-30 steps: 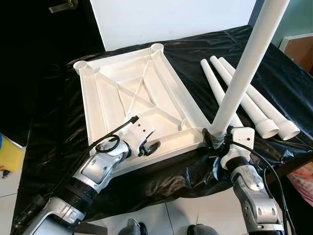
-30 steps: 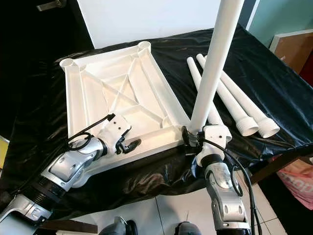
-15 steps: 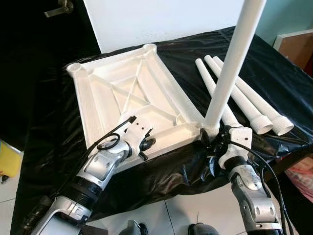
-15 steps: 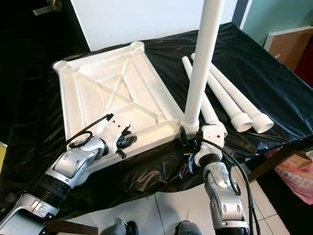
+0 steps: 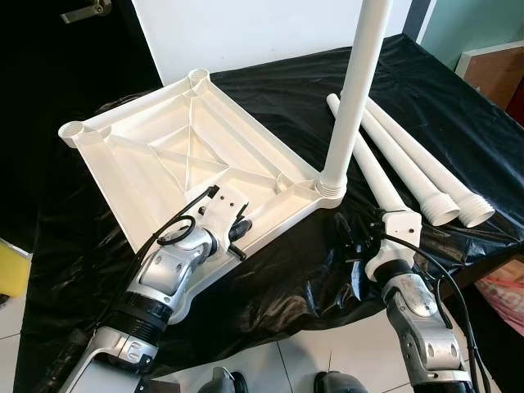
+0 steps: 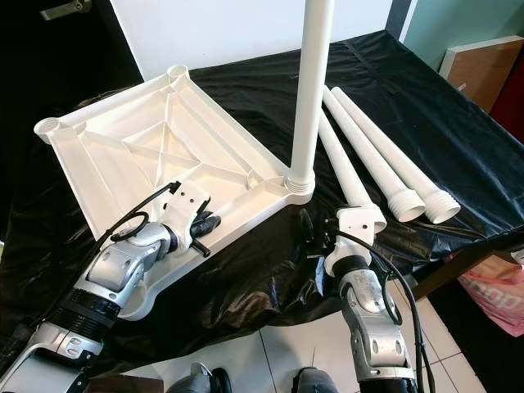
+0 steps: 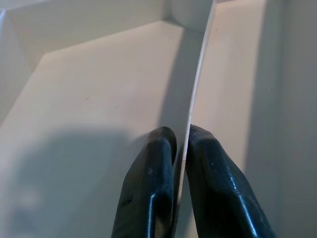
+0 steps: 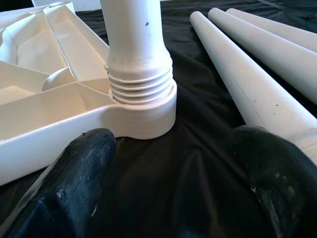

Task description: Building children table

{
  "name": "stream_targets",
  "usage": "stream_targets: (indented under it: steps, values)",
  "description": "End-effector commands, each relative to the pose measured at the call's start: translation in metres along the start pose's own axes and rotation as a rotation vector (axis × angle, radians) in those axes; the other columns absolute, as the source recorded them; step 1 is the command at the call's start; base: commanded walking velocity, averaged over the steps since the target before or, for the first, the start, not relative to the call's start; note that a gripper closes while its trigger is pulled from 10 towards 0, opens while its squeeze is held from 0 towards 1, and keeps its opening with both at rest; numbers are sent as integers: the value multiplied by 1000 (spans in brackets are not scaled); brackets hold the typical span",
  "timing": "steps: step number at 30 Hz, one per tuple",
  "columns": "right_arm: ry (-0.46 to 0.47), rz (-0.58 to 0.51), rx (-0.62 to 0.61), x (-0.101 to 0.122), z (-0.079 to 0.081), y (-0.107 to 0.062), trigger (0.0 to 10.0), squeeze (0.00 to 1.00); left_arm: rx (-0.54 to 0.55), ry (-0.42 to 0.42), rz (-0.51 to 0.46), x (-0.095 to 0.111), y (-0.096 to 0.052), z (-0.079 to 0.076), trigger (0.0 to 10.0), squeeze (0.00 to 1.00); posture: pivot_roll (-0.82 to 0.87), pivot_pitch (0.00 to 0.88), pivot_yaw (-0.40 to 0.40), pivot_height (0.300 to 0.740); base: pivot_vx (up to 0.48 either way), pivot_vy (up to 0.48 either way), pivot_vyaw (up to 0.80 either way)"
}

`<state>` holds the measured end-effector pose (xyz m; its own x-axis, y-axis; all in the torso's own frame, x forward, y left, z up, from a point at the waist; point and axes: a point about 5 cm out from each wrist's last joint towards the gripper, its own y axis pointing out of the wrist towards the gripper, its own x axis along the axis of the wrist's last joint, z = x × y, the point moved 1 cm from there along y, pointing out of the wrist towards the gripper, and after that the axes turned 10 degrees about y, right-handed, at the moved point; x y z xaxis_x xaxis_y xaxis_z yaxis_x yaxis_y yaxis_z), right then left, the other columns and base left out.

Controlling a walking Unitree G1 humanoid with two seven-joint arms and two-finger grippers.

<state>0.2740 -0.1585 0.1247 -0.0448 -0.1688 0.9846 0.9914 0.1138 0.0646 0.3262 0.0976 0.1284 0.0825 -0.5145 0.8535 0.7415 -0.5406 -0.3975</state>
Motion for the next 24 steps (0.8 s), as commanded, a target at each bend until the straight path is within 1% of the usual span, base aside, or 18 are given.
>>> stream_targets:
  steps: [1,2,3,5,7,9,10,11,12,13,15,16,17,19,20,22,23,24]
  values:
    - [7,16,12,-5,2,0,10000,0,93,21,-66,13,-2,0,10000,0,-105,115,70,740,0,0,0]
    - [7,16,12,-5,2,0,10000,0,93,21,-66,13,-2,0,10000,0,-105,115,70,740,0,0,0]
    - [7,19,17,-5,3,1,10000,0,15,11,-118,20,-3,-11,10000,1000,-104,112,69,740,0,0,0]
    - [8,28,33,-7,6,3,10000,0,-102,-4,-185,29,-7,-27,10000,1000,-102,108,70,740,0,0,0]
    - [5,34,41,-8,7,3,10000,0,-131,-31,-183,30,-7,-31,10000,1000,-101,108,70,740,0,0,0]
    - [7,40,50,-9,8,4,10000,0,-134,-34,-174,31,-7,-31,10000,1000,-101,108,70,740,0,0,0]
    - [8,46,58,-10,9,5,10000,0,-129,-33,-168,31,-8,-30,10000,714,-95,105,70,740,0,0,0]
    - [11,50,68,-10,10,7,10000,0,-119,-48,-177,33,-9,-26,10000,0,-95,105,70,740,0,0,0]
    - [11,51,74,-10,11,8,10000,0,-103,-53,-194,36,-11,-21,10000,0,-91,107,71,740,0,0,0]
    - [11,51,74,-10,11,8,10000,0,-103,-53,-194,36,-11,-21,10000,0,-91,107,71,740,0,0,0]
    - [9,47,76,-9,11,12,10000,0,-70,-63,-214,39,-16,-9,10000,0,-84,112,77,740,0,0,0]
    - [9,47,76,-9,11,12,10000,0,-70,-63,-214,39,-16,-9,10000,0,-84,112,77,740,0,0,0]
    - [5,44,76,-8,11,14,10000,0,-26,-72,-227,40,-20,1,10000,0,-84,114,79,740,0,0,0]
    - [5,44,76,-8,11,14,10000,0,-26,-72,-227,40,-20,1,10000,0,-84,114,79,740,0,0,0]
    - [-3,42,79,-7,11,17,10000,0,8,-85,-250,41,-26,9,10000,0,-84,116,84,740,0,0,0]
    - [-3,42,79,-7,11,17,10000,0,8,-85,-250,41,-26,9,10000,0,-84,116,84,740,0,0,0]
    - [-18,45,87,-6,11,20,10000,0,75,-91,-226,35,-33,23,10000,0,-78,119,85,740,0,0,0]
    - [-32,53,95,-7,11,21,10000,0,146,-59,-172,27,-40,36,10000,0,-78,119,85,740,0,0,0]
